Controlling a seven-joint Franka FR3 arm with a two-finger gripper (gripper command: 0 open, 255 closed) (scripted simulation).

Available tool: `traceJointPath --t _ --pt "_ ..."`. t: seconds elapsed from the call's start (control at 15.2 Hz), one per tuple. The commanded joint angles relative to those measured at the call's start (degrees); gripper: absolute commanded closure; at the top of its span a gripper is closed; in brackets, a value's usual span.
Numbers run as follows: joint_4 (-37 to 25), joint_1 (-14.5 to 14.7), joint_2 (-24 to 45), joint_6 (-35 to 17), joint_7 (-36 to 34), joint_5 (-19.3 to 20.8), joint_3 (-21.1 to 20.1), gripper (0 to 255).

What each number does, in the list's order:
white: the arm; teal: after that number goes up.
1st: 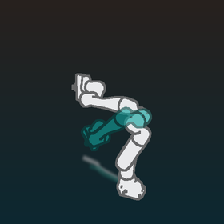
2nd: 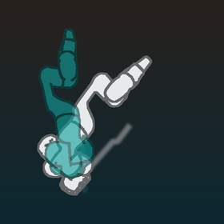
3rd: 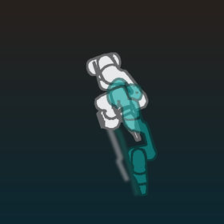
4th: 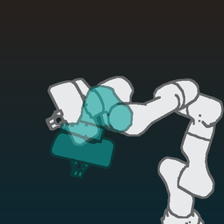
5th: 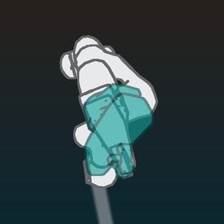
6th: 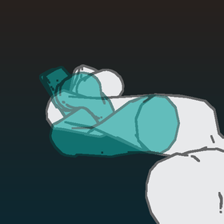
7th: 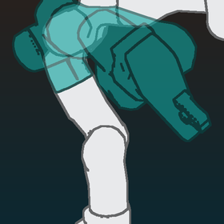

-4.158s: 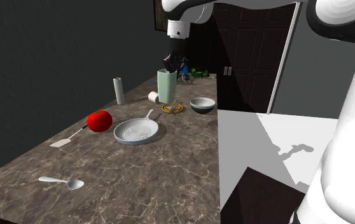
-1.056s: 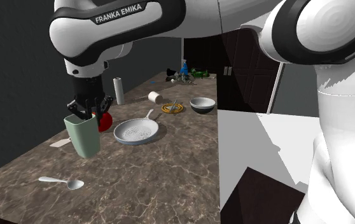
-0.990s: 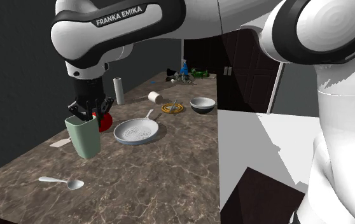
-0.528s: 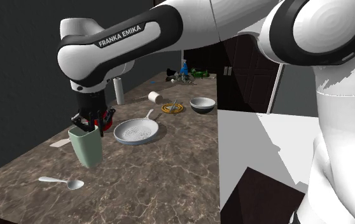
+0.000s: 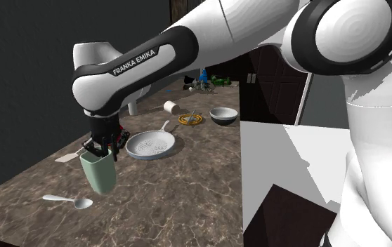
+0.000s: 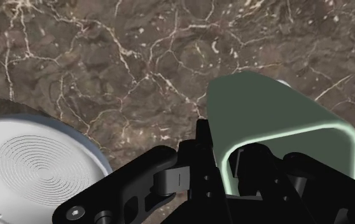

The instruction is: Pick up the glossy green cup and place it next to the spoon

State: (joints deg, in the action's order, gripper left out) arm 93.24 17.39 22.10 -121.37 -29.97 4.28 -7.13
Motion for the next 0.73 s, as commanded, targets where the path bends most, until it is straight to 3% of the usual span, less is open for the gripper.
traceJointPath --t 0.0,0.66 --pt "0.7 0.0 0.6 -1.3 -0.1 0.1 0.0 255" --pt "1.8 0.0 1.3 -3.2 -0.2 0.3 0.1 255"
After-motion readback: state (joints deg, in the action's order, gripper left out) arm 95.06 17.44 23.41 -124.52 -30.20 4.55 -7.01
